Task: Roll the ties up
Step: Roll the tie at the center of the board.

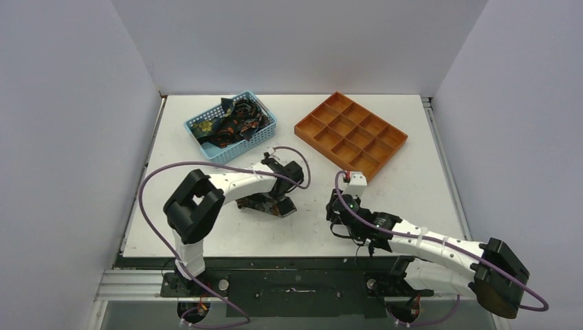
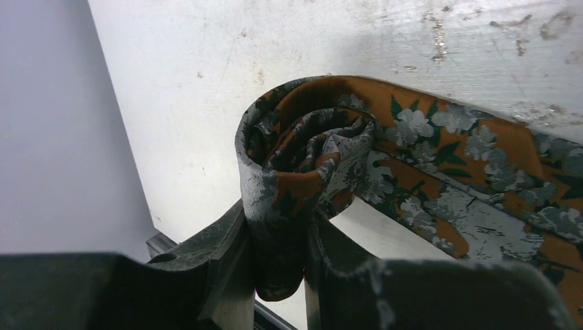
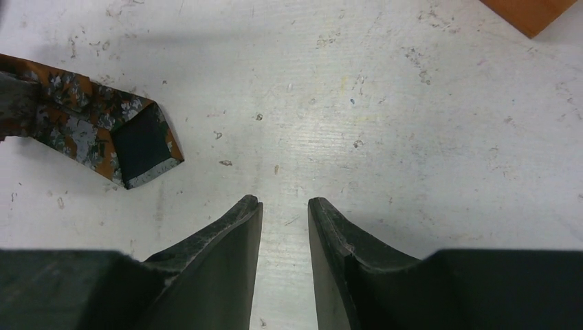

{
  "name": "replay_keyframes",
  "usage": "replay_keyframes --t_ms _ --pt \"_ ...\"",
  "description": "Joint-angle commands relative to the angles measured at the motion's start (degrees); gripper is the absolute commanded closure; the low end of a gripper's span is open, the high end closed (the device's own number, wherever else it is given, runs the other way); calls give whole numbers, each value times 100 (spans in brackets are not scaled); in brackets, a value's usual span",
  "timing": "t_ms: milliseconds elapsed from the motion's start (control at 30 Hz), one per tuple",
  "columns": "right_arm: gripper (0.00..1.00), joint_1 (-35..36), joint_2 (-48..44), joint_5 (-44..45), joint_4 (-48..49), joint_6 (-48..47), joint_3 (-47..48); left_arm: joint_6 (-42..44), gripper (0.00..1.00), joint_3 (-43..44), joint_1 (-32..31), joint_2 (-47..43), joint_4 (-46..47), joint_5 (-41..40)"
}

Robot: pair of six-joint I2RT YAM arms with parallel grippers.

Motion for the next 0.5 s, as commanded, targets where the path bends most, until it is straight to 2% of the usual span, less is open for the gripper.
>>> replay_keyframes --t_ms 0,67,133,233,333,467 --pt "67 -75 -377 286 -121 48 -96 -457 100 456 -353 571 -708 -714" --pt "66 -93 -478 293 -166 29 -113 -575 100 551 -515 864 -820 -812" --pt "66 -108 -551 291 -208 10 -116 -664 96 655 -657 1115 -876 -811" --pt "64 -123 -654 290 -261 -22 -121 -674 83 771 -776 1323 -773 -679" --pt "63 -133 -754 327 -324 -42 -132 -591 65 838 -825 1336 -563 -425" --pt "62 -150 -870 352 -383 -43 -151 -476 51 846 -857 1137 -315 -24"
